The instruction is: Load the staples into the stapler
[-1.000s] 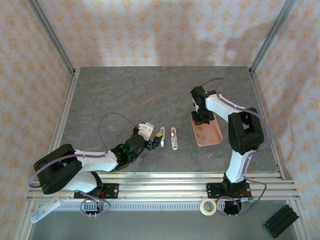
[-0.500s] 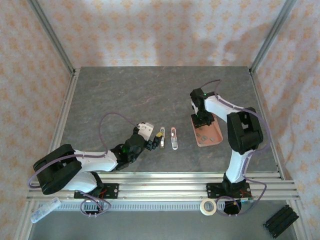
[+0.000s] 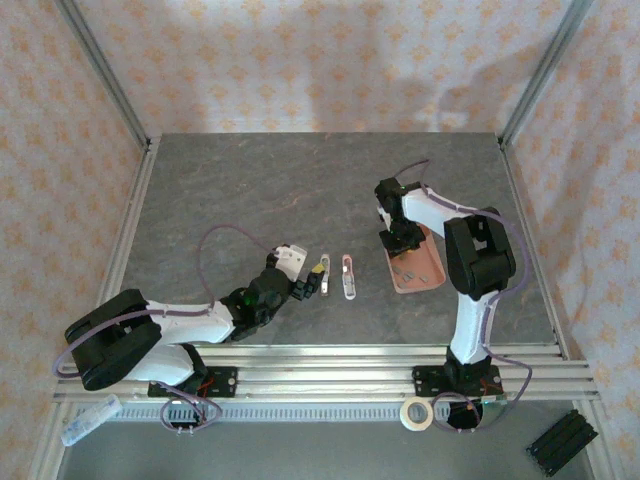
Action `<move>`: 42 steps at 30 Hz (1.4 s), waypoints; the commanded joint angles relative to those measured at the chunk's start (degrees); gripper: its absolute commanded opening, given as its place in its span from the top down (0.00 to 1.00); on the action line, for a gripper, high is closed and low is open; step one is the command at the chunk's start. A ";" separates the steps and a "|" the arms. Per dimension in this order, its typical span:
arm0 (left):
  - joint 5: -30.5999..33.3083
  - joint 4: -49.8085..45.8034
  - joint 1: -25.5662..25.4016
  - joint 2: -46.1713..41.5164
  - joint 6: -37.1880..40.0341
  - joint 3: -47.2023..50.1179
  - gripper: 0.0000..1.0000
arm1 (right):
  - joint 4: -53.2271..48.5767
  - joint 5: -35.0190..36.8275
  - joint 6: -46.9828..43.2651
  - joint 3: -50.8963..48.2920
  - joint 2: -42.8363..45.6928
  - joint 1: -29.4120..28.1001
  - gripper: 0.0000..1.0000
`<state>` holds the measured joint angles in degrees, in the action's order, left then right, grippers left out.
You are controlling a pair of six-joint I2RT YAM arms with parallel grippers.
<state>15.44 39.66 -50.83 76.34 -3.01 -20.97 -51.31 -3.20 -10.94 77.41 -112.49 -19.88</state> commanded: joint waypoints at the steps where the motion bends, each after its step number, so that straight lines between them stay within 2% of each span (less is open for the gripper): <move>1: 0.69 -1.07 0.63 -0.64 0.15 -1.05 0.18 | -1.26 0.57 -1.18 1.58 -2.48 0.11 0.69; 9: 1.02 -1.53 0.64 -1.17 0.14 -0.82 0.18 | -4.50 -1.21 0.71 2.43 -6.93 1.25 0.81; 15: 0.96 -1.68 0.64 -1.18 0.28 -0.83 0.18 | -2.59 -3.37 1.97 0.77 -4.35 2.17 0.84; 23: 1.28 -1.50 0.64 -1.95 0.37 -0.83 0.18 | -0.70 -2.13 4.17 0.64 5.89 2.41 0.85; 30: 4.50 3.46 0.73 -3.41 -3.08 2.73 0.17 | 4.70 -1.69 10.34 -5.32 19.33 1.73 0.84; 35: 5.71 4.34 1.58 -5.10 -6.85 5.06 0.15 | 7.48 2.45 18.02 -10.25 27.59 -2.58 0.84; 42: 5.05 6.55 5.10 -9.12 -11.99 10.11 0.15 | 11.92 9.10 31.83 -14.79 34.09 -16.39 0.84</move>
<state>18.55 43.55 -46.61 69.41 -11.51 -12.45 -42.44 0.56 12.16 64.07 -80.38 -32.42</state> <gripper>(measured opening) 0.850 0.161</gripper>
